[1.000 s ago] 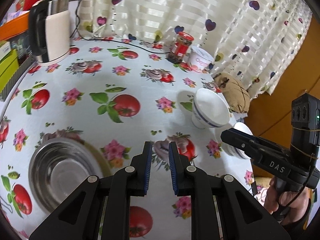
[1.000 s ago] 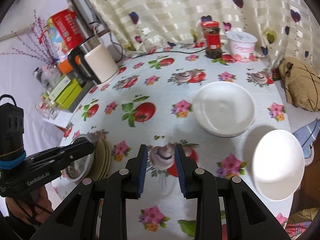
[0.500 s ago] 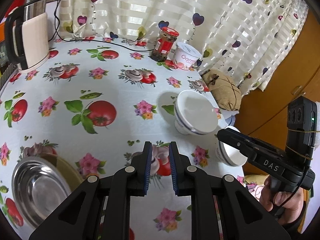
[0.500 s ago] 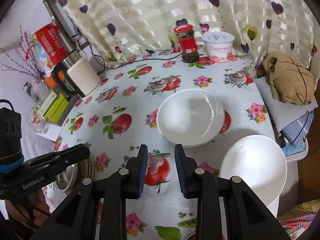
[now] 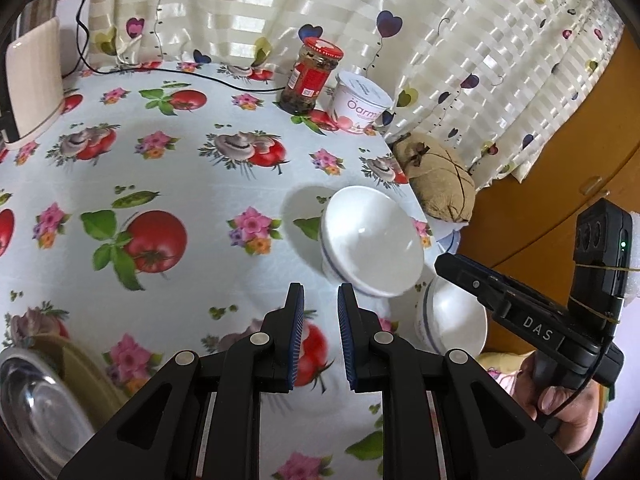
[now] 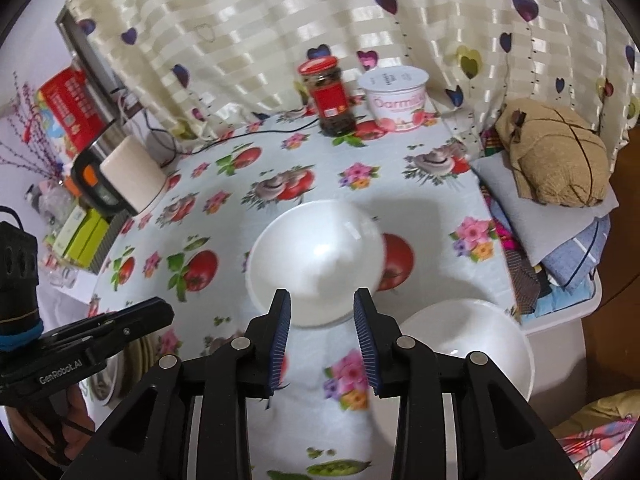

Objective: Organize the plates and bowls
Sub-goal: 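Grip the rim of a white bowl with the left tool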

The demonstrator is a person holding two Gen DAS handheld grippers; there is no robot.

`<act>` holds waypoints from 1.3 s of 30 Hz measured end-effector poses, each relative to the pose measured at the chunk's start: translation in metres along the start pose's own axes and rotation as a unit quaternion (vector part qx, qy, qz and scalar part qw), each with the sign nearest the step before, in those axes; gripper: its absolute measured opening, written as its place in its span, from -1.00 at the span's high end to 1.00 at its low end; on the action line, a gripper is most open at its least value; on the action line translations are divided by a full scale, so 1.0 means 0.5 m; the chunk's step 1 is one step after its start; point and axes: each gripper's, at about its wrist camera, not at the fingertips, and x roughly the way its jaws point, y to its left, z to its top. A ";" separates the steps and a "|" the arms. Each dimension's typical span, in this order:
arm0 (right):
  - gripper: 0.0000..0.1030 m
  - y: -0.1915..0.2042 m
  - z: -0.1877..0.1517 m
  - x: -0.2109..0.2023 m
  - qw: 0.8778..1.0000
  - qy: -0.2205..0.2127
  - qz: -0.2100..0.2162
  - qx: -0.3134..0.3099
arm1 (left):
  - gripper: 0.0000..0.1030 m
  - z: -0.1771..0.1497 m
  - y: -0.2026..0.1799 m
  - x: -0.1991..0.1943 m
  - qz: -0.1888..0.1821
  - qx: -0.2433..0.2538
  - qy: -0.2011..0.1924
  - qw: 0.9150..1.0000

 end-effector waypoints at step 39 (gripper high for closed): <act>0.66 -0.066 0.025 0.133 0.998 0.050 -0.016 0.030 | 0.64 0.041 -0.012 0.150 -0.001 -0.010 0.027 1.000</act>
